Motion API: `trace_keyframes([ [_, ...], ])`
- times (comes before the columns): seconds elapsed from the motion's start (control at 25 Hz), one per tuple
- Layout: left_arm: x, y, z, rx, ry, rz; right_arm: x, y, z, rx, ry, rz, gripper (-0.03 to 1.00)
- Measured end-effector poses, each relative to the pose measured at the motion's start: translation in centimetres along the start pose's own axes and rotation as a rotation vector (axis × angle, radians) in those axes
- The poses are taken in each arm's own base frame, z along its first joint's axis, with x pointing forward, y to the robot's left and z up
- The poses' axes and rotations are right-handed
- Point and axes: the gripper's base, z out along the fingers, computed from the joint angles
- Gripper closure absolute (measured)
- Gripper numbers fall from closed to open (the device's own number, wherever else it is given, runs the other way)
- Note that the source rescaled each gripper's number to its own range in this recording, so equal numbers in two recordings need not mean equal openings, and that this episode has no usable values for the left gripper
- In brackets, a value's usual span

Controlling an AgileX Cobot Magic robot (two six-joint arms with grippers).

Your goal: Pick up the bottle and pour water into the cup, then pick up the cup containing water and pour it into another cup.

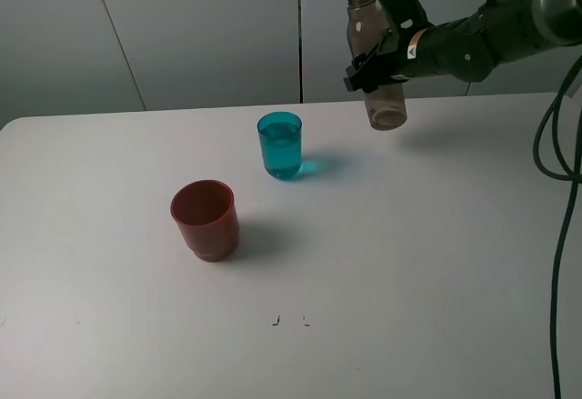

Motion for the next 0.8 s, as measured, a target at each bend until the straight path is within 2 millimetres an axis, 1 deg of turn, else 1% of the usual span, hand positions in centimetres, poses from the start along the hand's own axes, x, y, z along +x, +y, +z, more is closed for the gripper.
trace_keyframes([
  [0.12, 0.0, 0.0, 0.0, 0.000, 0.000, 0.000, 1.6, -0.4, -0.6, -0.017, -0.087, 0.067, 0.94],
  [0.24, 0.0, 0.0, 0.0, 0.000, 0.000, 0.000, 3.0, -0.5, -1.5, -0.037, -0.212, 0.118, 0.94],
  [0.32, 0.0, 0.0, 0.0, 0.000, 0.000, 0.000, 3.7, -1.0, -2.0, -0.032, -0.264, 0.147, 0.94],
  [0.48, 0.0, 0.0, 0.0, 0.000, 0.000, 0.000, 5.3, -2.5, -2.6, 0.006, -0.250, 0.185, 0.94],
  [0.68, 0.0, 0.0, 0.0, 0.000, 0.000, 0.000, 5.9, -4.5, -3.0, 0.056, -0.253, 0.208, 0.94],
  [0.8, 0.0, 0.0, 0.0, 0.000, 0.000, 0.000, 6.6, -5.3, -2.9, 0.072, -0.245, 0.225, 0.94],
])
